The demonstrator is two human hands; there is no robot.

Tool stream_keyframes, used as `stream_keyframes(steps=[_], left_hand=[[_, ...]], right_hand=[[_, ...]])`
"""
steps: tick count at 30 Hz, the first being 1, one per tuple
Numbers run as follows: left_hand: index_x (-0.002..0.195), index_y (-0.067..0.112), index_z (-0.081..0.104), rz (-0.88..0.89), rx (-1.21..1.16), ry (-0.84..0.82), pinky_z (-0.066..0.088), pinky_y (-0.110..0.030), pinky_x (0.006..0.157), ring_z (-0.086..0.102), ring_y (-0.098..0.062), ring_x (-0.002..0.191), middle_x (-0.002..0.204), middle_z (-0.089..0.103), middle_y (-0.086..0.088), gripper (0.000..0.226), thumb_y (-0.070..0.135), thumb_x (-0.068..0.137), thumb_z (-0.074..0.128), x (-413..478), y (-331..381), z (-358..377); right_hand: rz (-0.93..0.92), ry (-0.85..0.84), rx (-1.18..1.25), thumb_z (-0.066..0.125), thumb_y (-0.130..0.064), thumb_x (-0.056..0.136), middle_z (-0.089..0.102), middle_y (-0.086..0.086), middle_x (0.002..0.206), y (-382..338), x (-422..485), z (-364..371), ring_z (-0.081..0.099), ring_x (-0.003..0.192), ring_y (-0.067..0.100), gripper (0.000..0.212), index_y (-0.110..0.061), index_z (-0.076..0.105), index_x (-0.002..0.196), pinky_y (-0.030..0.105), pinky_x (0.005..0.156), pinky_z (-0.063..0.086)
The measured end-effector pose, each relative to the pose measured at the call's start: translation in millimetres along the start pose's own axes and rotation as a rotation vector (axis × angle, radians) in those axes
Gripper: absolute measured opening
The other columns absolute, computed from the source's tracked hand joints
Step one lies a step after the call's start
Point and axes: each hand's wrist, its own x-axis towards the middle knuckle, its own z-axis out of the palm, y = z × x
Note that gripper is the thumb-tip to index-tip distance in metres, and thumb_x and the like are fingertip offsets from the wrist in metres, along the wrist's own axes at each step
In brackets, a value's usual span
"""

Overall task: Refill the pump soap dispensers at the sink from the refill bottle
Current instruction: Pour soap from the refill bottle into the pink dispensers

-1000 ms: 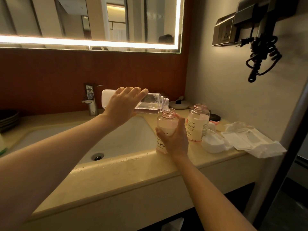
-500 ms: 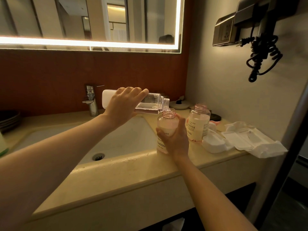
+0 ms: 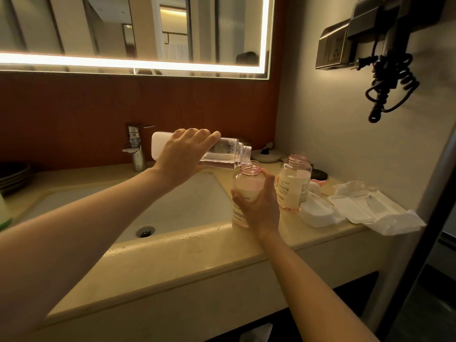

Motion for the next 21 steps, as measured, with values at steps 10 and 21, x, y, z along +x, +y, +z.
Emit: stream_keyframes(steps=[10, 21], left_hand=[[0.123, 0.014, 0.039, -0.002, -0.008, -0.036, 0.051, -0.044, 0.078, 0.062, -0.029, 0.092, 0.108, 0.061, -0.010, 0.076, 0.019, 0.063, 0.085, 1.6, -1.1, -0.5], [0.124, 0.013, 0.040, 0.011, 0.010, -0.037, 0.051, -0.044, 0.077, 0.062, -0.030, 0.091, 0.108, 0.061, -0.011, 0.076, 0.017, 0.062, 0.084, 2.1, -1.4, -2.5]], right_hand=[[0.012, 0.006, 0.004, 0.071, -0.045, 0.071, 0.051, 0.003, 0.126, -0.2, -0.5, 0.4, 0.050, 0.112, 0.022, 0.073, -0.026, 0.030, 0.129, 0.032, 0.076, 0.044], [0.031, -0.005, 0.009, 0.071, -0.045, 0.071, 0.049, 0.005, 0.128, -0.7, -0.5, 0.1, 0.050, 0.112, 0.023, 0.074, -0.027, 0.029, 0.130, 0.034, 0.078, 0.045]])
